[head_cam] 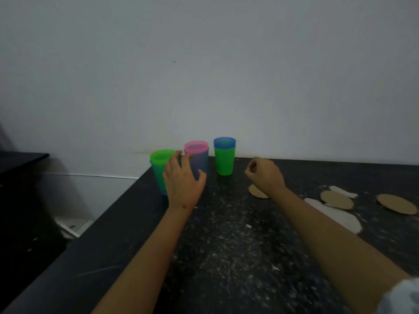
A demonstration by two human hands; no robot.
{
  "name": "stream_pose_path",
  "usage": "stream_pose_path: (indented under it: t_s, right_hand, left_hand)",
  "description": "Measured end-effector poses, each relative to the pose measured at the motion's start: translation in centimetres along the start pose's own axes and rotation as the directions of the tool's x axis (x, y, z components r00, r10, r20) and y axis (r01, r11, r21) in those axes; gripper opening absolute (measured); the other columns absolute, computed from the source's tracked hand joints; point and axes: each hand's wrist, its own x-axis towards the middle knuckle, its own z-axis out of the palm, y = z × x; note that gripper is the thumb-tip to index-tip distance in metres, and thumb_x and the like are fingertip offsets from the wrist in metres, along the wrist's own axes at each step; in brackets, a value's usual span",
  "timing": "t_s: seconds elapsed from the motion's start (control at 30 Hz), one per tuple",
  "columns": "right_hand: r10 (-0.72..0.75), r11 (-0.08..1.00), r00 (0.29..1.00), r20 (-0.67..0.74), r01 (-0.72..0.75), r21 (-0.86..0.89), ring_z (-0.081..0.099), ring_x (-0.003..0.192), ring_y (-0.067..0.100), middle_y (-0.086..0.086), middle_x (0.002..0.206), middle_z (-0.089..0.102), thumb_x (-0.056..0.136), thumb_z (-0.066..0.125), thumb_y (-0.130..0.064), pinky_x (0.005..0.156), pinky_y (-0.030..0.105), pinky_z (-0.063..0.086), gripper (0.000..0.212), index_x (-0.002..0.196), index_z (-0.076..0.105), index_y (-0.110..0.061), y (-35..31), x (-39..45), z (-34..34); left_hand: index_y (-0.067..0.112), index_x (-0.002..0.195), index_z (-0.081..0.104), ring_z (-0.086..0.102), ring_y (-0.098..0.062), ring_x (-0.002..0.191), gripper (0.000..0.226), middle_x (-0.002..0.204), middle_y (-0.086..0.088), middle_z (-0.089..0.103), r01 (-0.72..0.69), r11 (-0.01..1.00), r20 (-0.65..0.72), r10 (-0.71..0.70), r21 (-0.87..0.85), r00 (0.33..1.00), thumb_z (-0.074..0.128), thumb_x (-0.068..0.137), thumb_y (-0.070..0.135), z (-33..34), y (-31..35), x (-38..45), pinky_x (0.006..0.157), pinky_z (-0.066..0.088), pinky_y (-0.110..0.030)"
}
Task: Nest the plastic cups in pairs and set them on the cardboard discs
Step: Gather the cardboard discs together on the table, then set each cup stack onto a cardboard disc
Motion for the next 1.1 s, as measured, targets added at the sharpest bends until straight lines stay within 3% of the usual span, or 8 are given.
stream_pose_path:
  t_s: [0.27, 0.33, 0.43, 0.6, 0.7, 0.8, 0.97, 1.1]
  right_hand:
    - [-0.164, 0.984, 0.984, 0.065, 0.158, 0.077, 0.062, 0.073, 0.028, 0.012, 0.079, 0.068, 0.082, 0.059, -0.018, 0.066, 0.039, 0.051, 0.012, 0.082, 0.063, -0.007, -6.1, 1.1, 6.1]
    - [-0.181, 0.98, 0.981, 0.071, 0.174, 0.099, 0.061, 0.071, 0.026, 0.011, 0.077, 0.067, 0.083, 0.059, -0.018, 0.063, 0.039, 0.05, 0.012, 0.082, 0.063, -0.007, -6.6, 1.3, 7.0]
    - [-0.204, 0.976, 0.974, 0.101, 0.193, 0.103, 0.061, 0.071, 0.026, 0.012, 0.077, 0.067, 0.084, 0.058, -0.018, 0.063, 0.041, 0.052, 0.013, 0.083, 0.062, -0.006, -7.0, 1.6, 7.7]
    - [-0.226, 0.966, 0.966, 0.127, 0.205, 0.16, 0.062, 0.075, 0.026, 0.01, 0.081, 0.068, 0.081, 0.062, -0.02, 0.067, 0.043, 0.053, 0.015, 0.086, 0.061, -0.007, -6.5, 1.4, 8.1]
    - [-0.201, 0.962, 0.961, 0.191, 0.157, 0.225, 0.061, 0.088, 0.02, 0.004, 0.099, 0.064, 0.075, 0.071, -0.034, 0.076, 0.04, 0.054, 0.037, 0.103, 0.058, -0.012, -6.1, 1.1, 8.4]
    - [-0.184, 0.933, 0.949, 0.255, 0.088, 0.349, 0.056, 0.104, 0.015, 0.001, 0.117, 0.057, 0.065, 0.079, -0.041, 0.085, 0.031, 0.05, 0.07, 0.121, 0.048, -0.014, -5.9, 0.4, 8.1]
    - [-0.19, 0.855, 0.96, 0.204, 0.06, 0.516, 0.056, 0.103, 0.008, -0.007, 0.115, 0.057, 0.057, 0.086, -0.036, 0.069, 0.001, 0.043, 0.078, 0.122, 0.046, -0.022, -4.8, -0.8, 5.7]
    - [-0.184, 0.847, 0.971, 0.152, 0.078, 0.527, 0.061, 0.104, 0.012, -0.002, 0.116, 0.063, 0.058, 0.085, -0.029, 0.081, 0.019, 0.048, 0.072, 0.121, 0.049, -0.021, -2.9, -1.2, 2.8]
  left_hand:
    - [0.007, 0.141, 0.026, 0.025, -0.041, 0.135, 0.098, 0.149, -0.025, 0.022, 0.222, 0.97, -0.021, -0.225, -0.101, 0.974, 0.079, 0.065, 0.039, 0.8, -7.3, 1.7, 0.11, 0.027, -0.051]
    - [0.008, 0.145, 0.015, 0.024, -0.037, 0.138, 0.106, 0.149, -0.023, 0.024, 0.276, 0.936, 0.06, -0.27, -0.219, 0.961, 0.081, 0.066, 0.036, 1.3, -8.5, 2.1, 0.112, 0.026, -0.049]
    - [0.017, 0.146, 0.003, 0.044, -0.034, 0.127, 0.11, 0.14, -0.017, 0.044, 0.405, 0.813, 0.203, -0.351, -0.419, 0.914, 0.081, 0.068, 0.028, 1.9, -9.8, 2.5, 0.103, 0.041, -0.046]
    - [0.011, 0.131, 0.04, 0.056, -0.031, 0.114, 0.081, 0.126, -0.014, 0.057, 0.413, 0.818, 0.187, -0.368, -0.4, 0.911, 0.081, 0.066, 0.037, 2.4, -10.4, 2.3, 0.088, 0.048, -0.039]
    - [0.015, 0.123, 0.048, 0.06, -0.025, 0.106, 0.073, 0.119, -0.009, 0.061, 0.368, 0.818, 0.17, -0.327, -0.442, 0.93, 0.081, 0.063, 0.043, 2.3, -9.3, 1.8, 0.083, 0.052, -0.037]
    - [0.018, 0.122, 0.05, 0.062, -0.017, 0.102, 0.076, 0.117, -0.003, 0.063, 0.308, 0.804, 0.147, -0.271, -0.509, 0.951, 0.08, 0.06, 0.049, 2.0, -7.3, 1.2, 0.077, 0.05, -0.027]
    - [0.021, 0.118, 0.052, 0.064, -0.014, 0.099, 0.07, 0.113, -0.002, 0.066, 0.222, 0.777, 0.166, -0.152, -0.589, 0.974, 0.082, 0.06, 0.046, 1.8, -3.3, 0.0, 0.081, 0.056, -0.028]
    - [0.026, 0.114, 0.054, 0.064, 0.0, 0.094, 0.063, 0.108, 0.003, 0.067, 0.167, 0.738, 0.192, -0.052, -0.654, 0.98, 0.083, 0.06, 0.043, 2.6, 0.5, -0.6, 0.081, 0.054, -0.017]
